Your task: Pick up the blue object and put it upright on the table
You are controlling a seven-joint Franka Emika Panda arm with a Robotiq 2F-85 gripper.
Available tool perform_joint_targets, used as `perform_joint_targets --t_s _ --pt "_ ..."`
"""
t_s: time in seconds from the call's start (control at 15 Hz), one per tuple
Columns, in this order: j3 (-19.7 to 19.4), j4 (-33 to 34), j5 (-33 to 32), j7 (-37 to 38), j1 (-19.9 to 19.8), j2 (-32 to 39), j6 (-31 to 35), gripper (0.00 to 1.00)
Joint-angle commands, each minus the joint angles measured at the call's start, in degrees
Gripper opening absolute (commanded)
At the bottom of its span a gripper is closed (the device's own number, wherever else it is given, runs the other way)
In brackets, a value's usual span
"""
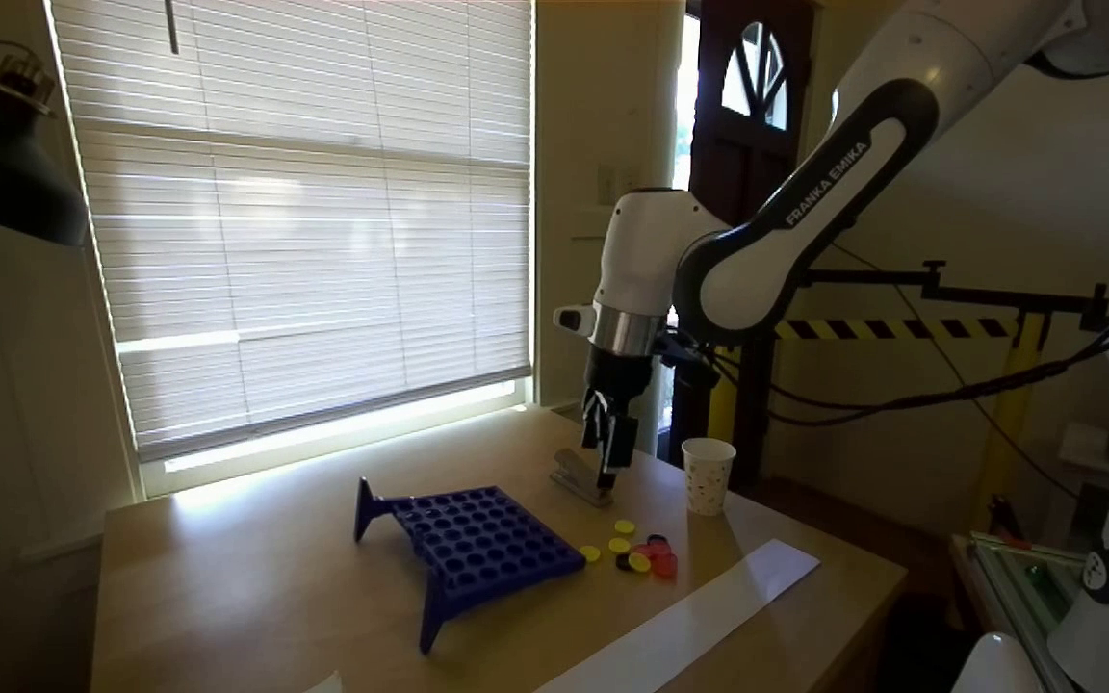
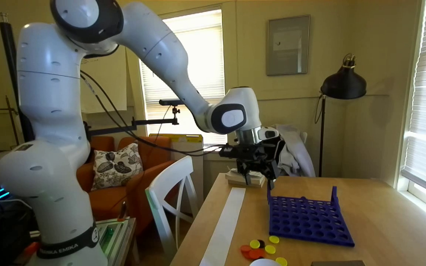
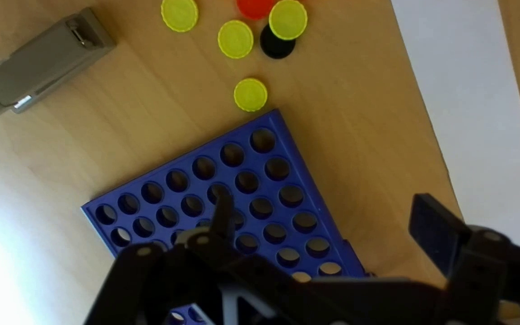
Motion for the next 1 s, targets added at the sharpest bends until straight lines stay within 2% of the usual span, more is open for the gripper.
perform_joint_targets --t_s 0.0,0.33,0.6,0.93 --pt "1.0 1.2 -1.4 0.6 0.1 5.9 5.9 1.00" --pt "-0.7 2.9 -7.7 3.0 1.7 11.6 9.6 1.00" --pt "-4.3 6.4 -16.5 7.6 5.6 15.8 8.3 1.00" --pt "-7.4 10.0 -21.9 12.6 9.7 20.1 9.6 1.00"
